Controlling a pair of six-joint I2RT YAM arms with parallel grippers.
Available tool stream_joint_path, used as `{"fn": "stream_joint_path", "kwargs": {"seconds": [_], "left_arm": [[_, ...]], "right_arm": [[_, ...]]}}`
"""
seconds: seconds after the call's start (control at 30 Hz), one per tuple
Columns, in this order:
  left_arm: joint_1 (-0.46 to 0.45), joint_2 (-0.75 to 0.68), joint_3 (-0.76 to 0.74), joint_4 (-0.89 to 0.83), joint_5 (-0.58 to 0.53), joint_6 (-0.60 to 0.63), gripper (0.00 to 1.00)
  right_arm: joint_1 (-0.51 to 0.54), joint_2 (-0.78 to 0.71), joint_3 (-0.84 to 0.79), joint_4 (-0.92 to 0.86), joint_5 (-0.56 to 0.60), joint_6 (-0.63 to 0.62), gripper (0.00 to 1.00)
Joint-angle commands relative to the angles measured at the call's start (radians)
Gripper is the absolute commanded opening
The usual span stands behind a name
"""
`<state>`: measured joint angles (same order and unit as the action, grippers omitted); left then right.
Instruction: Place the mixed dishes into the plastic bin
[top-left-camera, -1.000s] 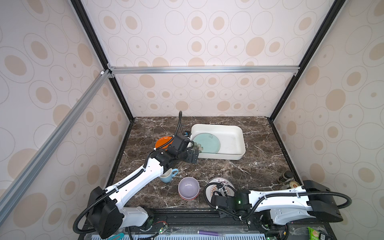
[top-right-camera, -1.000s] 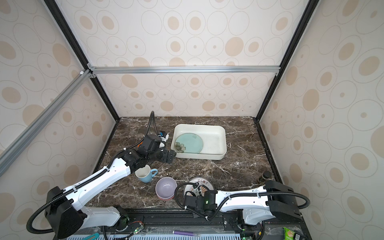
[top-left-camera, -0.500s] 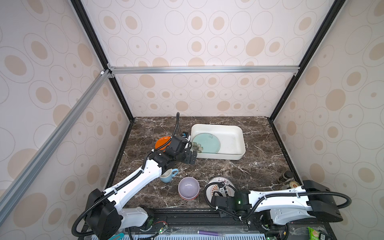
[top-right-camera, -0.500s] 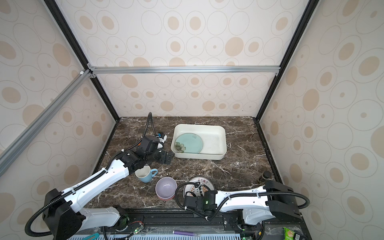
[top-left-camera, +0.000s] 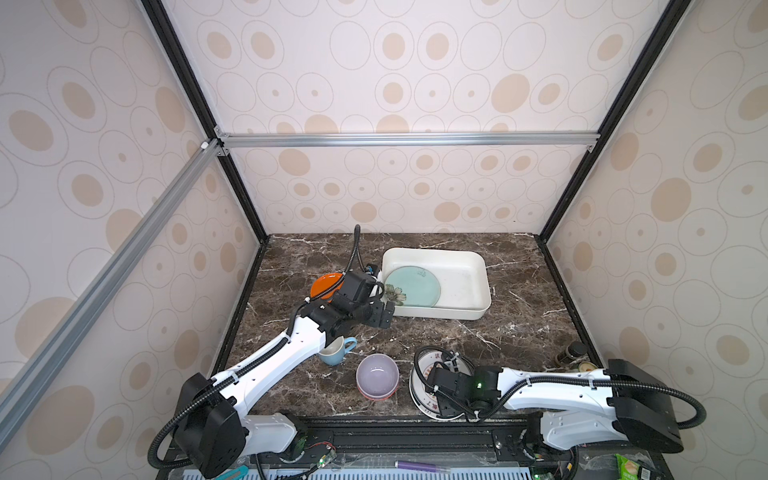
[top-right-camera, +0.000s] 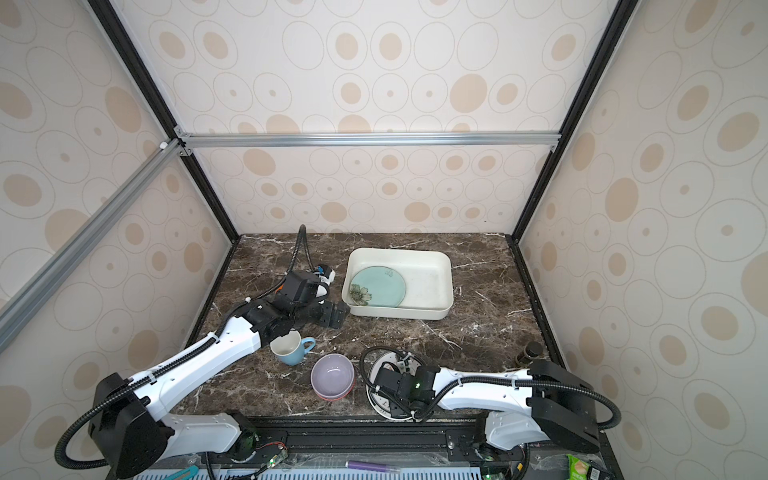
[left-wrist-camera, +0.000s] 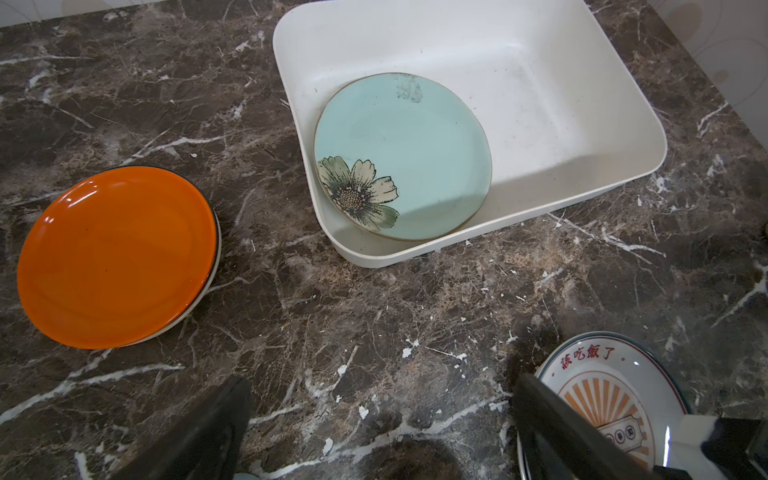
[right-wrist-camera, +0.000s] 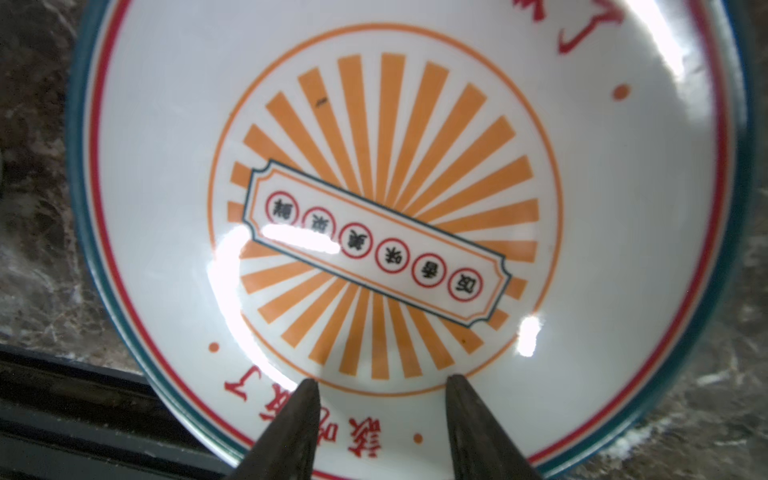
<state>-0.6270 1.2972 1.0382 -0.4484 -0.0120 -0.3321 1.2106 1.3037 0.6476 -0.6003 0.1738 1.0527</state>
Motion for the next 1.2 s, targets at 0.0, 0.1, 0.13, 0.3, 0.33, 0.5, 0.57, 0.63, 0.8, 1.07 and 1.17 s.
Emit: {"fn": "stream_joint_path", "kwargs": {"seconds": [0.0,0.1,0.13,0.3,0.33,0.5,0.57,0.63,0.8,1.07,1.17], "left_arm": [[0.010,0.019,0.029,0.013,0.012,0.020,0.99],[0.010,0.035,0.031,0.018,0.048,0.013,0.98],[0.010,0.041,0.033,0.018,0.061,0.013,0.98],[0.009,0.059,0.058,-0.017,0.091,0.019,0.95],[0.006,0.061,0.064,-0.023,0.094,0.019,0.94],[-0.010,0.091,0.085,-0.038,0.139,0.027,0.92],[-0.028,0.115,0.098,-0.051,0.141,0.035,0.91],[-0.048,0.138,0.108,-0.061,0.146,0.045,0.89],[-0.092,0.187,0.134,-0.074,0.146,0.051,0.86],[-0.124,0.209,0.134,-0.073,0.142,0.045,0.73],[-0.126,0.213,0.132,-0.070,0.148,0.043,0.72]], "right_arm": [[-0.035,0.013,-0.011,-0.027,-0.023,-0.054,0.52],[-0.071,0.016,-0.006,-0.026,-0.041,-0.085,0.52],[-0.075,0.011,0.003,-0.036,-0.040,-0.094,0.52],[-0.076,-0.079,0.049,-0.135,-0.021,-0.099,0.54],[-0.076,-0.111,0.052,-0.159,-0.014,-0.091,0.55],[-0.076,-0.267,0.018,-0.309,0.045,-0.029,0.64],[-0.075,-0.334,-0.014,-0.340,0.041,0.009,0.66],[-0.076,-0.403,-0.063,-0.336,0.012,0.038,0.66],[-0.075,-0.535,-0.179,-0.293,-0.050,0.114,0.66],[-0.074,-0.522,-0.243,-0.160,-0.091,0.115,0.65],[-0.075,-0.479,-0.249,-0.089,-0.114,0.116,0.63]]}}
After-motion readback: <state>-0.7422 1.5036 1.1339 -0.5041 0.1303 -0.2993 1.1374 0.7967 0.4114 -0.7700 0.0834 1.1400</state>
